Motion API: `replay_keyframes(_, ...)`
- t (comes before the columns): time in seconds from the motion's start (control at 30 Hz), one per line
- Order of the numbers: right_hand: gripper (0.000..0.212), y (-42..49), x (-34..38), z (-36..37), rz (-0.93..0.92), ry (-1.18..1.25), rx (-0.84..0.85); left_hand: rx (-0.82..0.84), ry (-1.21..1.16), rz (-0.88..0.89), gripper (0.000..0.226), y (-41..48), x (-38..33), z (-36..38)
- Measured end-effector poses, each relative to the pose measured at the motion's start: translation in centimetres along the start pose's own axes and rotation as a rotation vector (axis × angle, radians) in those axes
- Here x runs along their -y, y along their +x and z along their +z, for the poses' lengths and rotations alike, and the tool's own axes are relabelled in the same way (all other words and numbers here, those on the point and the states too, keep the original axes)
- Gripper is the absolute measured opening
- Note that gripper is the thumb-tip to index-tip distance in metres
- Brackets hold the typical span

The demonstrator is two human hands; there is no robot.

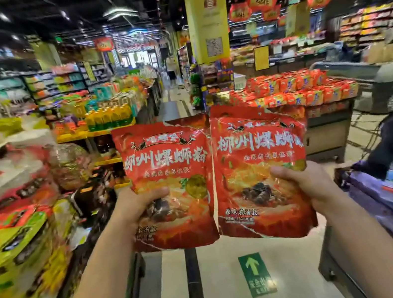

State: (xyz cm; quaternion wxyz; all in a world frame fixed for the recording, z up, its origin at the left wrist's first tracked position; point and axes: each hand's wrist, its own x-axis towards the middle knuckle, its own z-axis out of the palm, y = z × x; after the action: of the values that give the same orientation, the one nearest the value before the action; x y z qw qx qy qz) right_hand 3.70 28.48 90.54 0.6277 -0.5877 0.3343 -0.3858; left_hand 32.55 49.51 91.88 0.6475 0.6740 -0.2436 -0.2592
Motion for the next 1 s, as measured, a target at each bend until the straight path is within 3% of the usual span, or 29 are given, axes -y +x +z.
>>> replay_keyframes(0.13,0.061,6.5,-1.7,4.5,0.023,-0.019,0.094,-0.073,0.039,-0.009,0.053,4.5,1.0,-2.9)
replay_keyframes(0.27,0.076,14.5,-3.7,7.3,0.015,-0.067,0.179,-0.127,0.032,-0.018,0.099,10.2,1.9,-3.8)
replay_keyframes(0.3,0.083,16.8,-4.0,7.9,0.016,-0.075,0.195,-0.145,0.030,-0.017,0.101,12.0,2.1,-3.7)
replay_keyframes(0.4,0.096,23.9,-5.2,9.0,-0.003,-0.079,0.248,-0.216,0.046,-0.006,0.086,17.4,2.1,-2.6)
replay_keyframes(0.53,0.092,33.4,-5.5,10.4,0.016,-0.027,0.329,-0.321,0.036,-0.021,0.093,23.8,1.6,-0.1)
replay_keyframes(0.7,0.106,44.3,-4.8,11.8,0.043,0.011,0.407,-0.435,0.012,-0.018,0.038,31.0,0.1,3.8)
replay_keyframes(0.8,0.105,49.2,-4.7,11.6,0.054,0.012,0.446,-0.460,-0.005,-0.022,0.038,35.0,-0.3,5.5)
replay_keyframes(0.87,0.095,52.3,-4.7,11.2,0.048,0.011,0.462,-0.472,-0.015,-0.014,0.045,37.8,-0.4,6.8)
replay_keyframes(1.0,0.043,58.7,-5.2,10.5,0.040,0.006,0.458,-0.494,-0.019,-0.014,0.051,44.1,-0.3,9.3)
